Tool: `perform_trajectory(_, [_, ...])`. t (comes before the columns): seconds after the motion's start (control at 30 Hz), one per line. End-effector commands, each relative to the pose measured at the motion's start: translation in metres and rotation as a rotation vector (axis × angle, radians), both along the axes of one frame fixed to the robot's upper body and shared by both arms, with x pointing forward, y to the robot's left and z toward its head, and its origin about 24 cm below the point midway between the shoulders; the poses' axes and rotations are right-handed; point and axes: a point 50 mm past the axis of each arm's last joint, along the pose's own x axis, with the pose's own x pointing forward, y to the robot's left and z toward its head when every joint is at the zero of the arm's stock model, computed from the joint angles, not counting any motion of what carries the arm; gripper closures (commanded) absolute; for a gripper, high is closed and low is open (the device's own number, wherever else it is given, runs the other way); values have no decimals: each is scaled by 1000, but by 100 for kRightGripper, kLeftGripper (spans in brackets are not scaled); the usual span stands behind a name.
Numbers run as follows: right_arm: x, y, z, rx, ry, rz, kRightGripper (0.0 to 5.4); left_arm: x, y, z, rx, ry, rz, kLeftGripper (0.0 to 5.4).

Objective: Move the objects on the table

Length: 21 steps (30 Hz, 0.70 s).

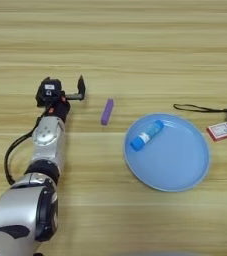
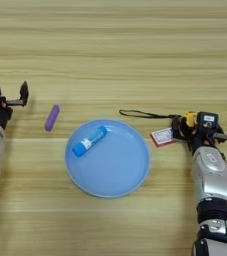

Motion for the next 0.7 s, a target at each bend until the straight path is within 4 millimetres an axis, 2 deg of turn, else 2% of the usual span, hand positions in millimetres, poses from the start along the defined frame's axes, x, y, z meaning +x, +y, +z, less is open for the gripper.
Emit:
perform_trajectory(0.03, [2,2,-1,18,14,3,0,4,1,7,10,-23,0,2])
perform_trajectory(0.13, [2,2,-1,16,13,2,0,4,1,7,11,-24,0,2])
perform_trajectory(0.4, [2,1,-1,8,12,1,85,4,1,6,12,-23,0,0])
perform_trajectory(0.7, [2,1,0,14,4,-1,87,3,2,6,13,-24,3,0])
